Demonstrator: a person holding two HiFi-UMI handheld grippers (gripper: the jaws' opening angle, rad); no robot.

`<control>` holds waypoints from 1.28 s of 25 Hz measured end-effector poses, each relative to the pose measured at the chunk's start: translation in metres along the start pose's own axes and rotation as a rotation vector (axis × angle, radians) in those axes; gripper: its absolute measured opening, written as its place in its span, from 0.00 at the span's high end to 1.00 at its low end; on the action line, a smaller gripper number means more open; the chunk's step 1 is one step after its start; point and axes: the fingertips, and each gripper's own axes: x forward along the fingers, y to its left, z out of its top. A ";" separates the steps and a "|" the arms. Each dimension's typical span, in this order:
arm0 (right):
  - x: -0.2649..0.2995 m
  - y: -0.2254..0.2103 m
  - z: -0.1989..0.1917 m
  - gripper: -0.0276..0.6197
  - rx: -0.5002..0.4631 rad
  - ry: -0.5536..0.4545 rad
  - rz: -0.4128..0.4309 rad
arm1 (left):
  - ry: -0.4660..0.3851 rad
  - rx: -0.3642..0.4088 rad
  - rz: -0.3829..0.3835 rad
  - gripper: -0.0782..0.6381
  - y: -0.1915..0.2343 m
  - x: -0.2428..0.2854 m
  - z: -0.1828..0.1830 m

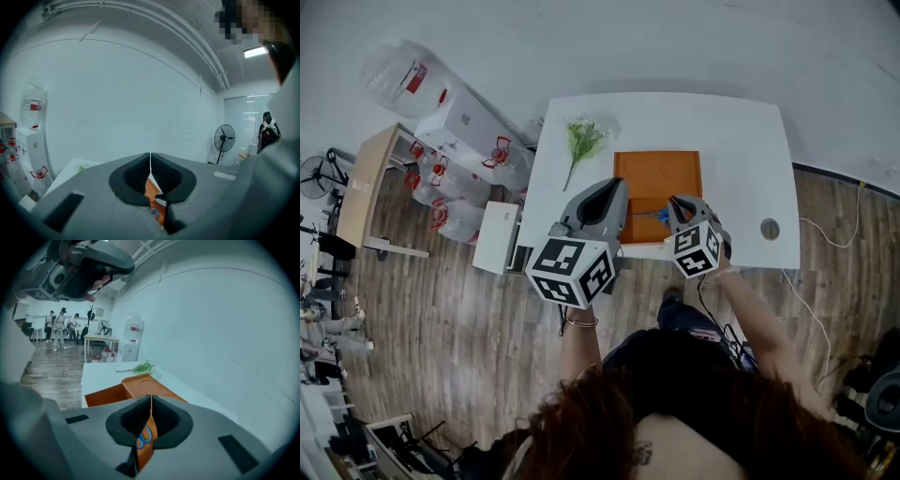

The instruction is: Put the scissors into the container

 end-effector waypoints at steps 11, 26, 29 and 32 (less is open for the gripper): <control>-0.053 -0.014 0.042 0.96 0.241 -0.152 -0.077 | -0.037 0.010 -0.029 0.86 -0.012 -0.020 0.007; -0.129 -0.029 0.103 0.96 0.233 -0.323 -0.205 | -0.072 0.016 -0.049 0.86 -0.019 -0.045 0.013; -0.137 -0.027 0.111 0.96 0.227 -0.350 -0.205 | -0.076 0.020 -0.051 0.86 -0.019 -0.048 0.012; -0.143 -0.023 0.119 0.96 0.222 -0.359 -0.203 | -0.080 0.027 -0.050 0.86 -0.018 -0.052 0.013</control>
